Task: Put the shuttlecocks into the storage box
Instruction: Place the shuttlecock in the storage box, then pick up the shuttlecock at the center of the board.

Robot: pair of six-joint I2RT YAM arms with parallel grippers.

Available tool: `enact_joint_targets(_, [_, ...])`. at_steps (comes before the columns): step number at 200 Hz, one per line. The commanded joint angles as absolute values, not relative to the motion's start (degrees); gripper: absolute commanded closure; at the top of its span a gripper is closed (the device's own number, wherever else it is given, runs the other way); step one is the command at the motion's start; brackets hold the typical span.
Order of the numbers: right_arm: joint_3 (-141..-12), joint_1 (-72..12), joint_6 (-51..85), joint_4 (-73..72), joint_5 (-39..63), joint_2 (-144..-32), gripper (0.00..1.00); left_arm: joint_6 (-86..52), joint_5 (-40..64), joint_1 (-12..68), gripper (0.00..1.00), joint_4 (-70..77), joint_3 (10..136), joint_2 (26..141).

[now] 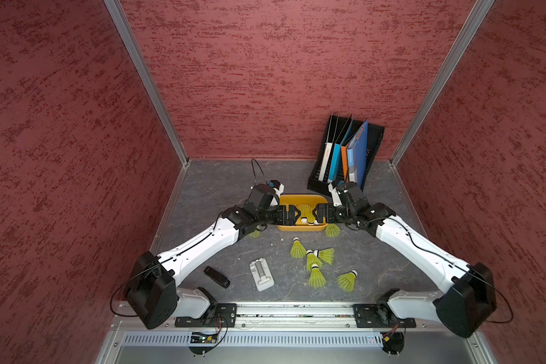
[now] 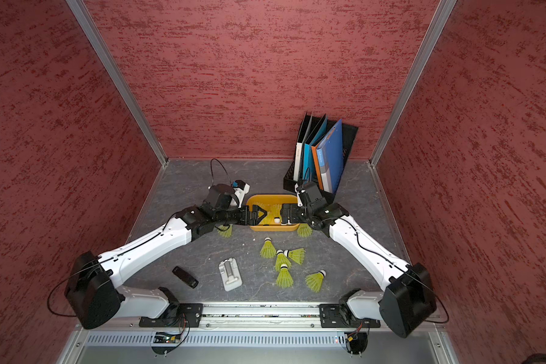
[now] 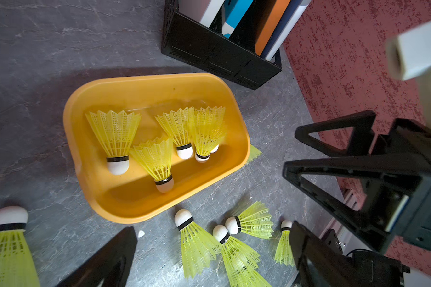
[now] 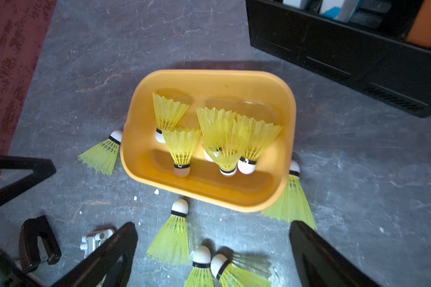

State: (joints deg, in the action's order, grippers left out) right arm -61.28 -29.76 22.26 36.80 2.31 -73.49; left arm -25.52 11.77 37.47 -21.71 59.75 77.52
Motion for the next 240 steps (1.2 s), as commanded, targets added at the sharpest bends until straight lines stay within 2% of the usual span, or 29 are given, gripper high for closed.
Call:
enact_joint_targets(1, [-60.1,-30.9,21.6,42.3,-0.6,-70.2,0.02,-22.6,11.2,35.2,0.0,-26.5,58.7,75.4])
enact_joint_targets(69, [-58.0,-36.7,22.4,48.8,-3.1,-65.5,0.02,-23.3,15.0,30.5,0.0,-32.6,57.3,71.7])
enact_joint_targets(104, [-57.3,-40.0,24.5,51.4,-3.4,-64.1,0.02,-19.0,19.0,33.5,0.0,-32.9,56.2,70.9])
enact_joint_targets(149, [-57.1,-43.6,29.2,56.1,-3.4,-61.9,0.02,-5.8,22.0,39.4,0.04,-37.2,59.1,73.7])
enact_joint_targets(203, [-56.7,-44.5,37.3,66.2,-3.7,-57.2,0.02,5.3,17.5,49.3,0.07,-39.8,59.4,77.9])
enact_joint_targets(240, [-56.0,-44.8,39.5,69.0,-4.7,-54.8,0.02,6.2,6.8,53.7,0.07,-40.3,58.7,81.5])
